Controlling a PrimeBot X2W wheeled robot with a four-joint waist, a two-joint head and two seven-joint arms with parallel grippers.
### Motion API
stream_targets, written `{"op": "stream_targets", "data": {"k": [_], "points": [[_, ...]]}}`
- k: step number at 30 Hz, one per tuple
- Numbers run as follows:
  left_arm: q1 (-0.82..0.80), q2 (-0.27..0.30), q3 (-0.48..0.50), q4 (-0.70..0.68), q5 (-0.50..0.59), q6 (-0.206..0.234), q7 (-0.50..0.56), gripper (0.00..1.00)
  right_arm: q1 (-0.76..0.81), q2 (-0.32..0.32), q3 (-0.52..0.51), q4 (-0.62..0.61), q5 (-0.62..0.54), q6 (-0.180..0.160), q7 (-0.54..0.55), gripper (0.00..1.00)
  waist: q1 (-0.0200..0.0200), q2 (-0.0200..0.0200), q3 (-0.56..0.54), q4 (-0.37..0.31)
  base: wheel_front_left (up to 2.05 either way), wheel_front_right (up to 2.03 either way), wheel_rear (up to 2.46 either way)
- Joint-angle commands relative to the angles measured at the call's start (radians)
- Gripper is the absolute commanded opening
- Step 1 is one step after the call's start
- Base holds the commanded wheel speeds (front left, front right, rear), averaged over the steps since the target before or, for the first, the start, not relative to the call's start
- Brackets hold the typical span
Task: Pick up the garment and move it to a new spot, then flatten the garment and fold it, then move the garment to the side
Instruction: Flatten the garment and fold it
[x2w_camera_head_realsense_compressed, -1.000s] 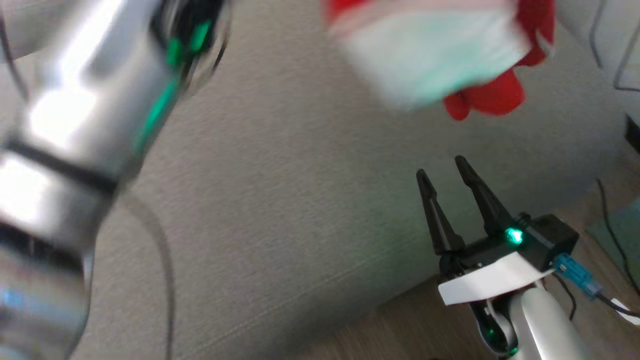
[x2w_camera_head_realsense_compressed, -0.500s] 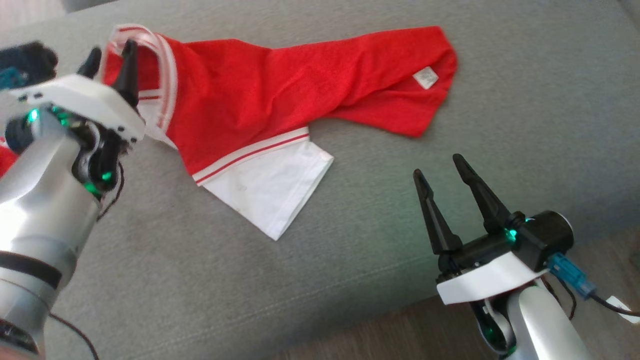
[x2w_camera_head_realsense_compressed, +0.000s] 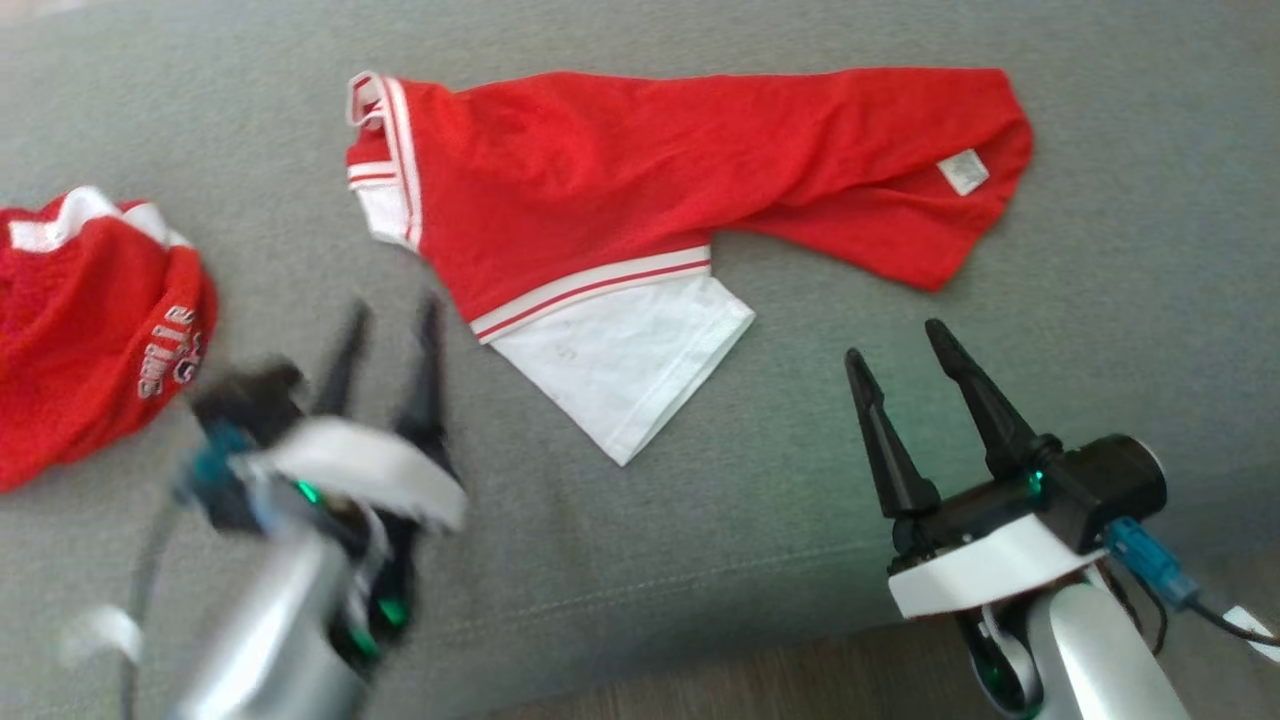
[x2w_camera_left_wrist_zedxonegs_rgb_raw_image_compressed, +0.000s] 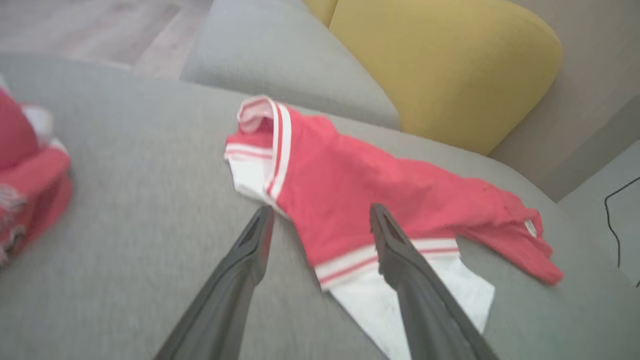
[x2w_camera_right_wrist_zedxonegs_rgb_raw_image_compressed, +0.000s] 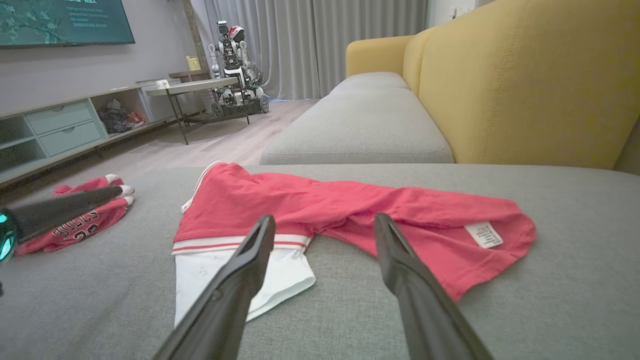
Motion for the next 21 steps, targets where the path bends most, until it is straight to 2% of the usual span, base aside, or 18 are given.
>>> {"op": "stream_targets", "data": {"k": [1,5,6,8,16,21], "points": [[-0.003,-0.001,0.048,-0.058,0.024,0.001,-0.012,1.00,0.001,-0.005,0.019,-0.032,-0.008,0.000,-0.004,1.00,0.0000,0.0000,0.007,0.016,0.00,0.00,0.00],[0.095,-0.080,0.003,-0.069,0.033,-0.042,-0.012,1.00,0.000,-0.005,0.006,-0.036,-0.016,0.000,-0.004,1.00,0.0000,0.0000,0.011,0.037,0.00,0.00,0.00],[0.113,-0.108,-0.028,-0.048,0.023,-0.066,-0.006,1.00,0.000,-0.005,0.005,-0.036,-0.021,0.000,-0.004,1.00,0.0000,0.0000,0.011,0.043,0.00,0.00,0.00],[0.116,-0.129,-0.060,-0.024,0.007,-0.094,0.022,1.00,-0.002,-0.005,0.007,-0.036,-0.024,0.000,-0.004,1.00,0.0000,0.0000,0.013,0.044,0.00,0.00,0.00],[0.070,-0.164,-0.140,0.076,-0.043,-0.172,0.170,1.00,-0.018,-0.005,0.002,-0.044,-0.022,0.000,-0.004,1.00,0.0000,0.0000,0.038,0.023,0.00,0.00,0.00],[0.024,-0.183,-0.162,0.128,-0.057,-0.192,0.212,1.00,-0.020,-0.005,0.002,-0.050,-0.023,0.000,-0.004,1.00,0.0000,0.0000,0.052,0.013,0.00,0.00,0.00]]}}
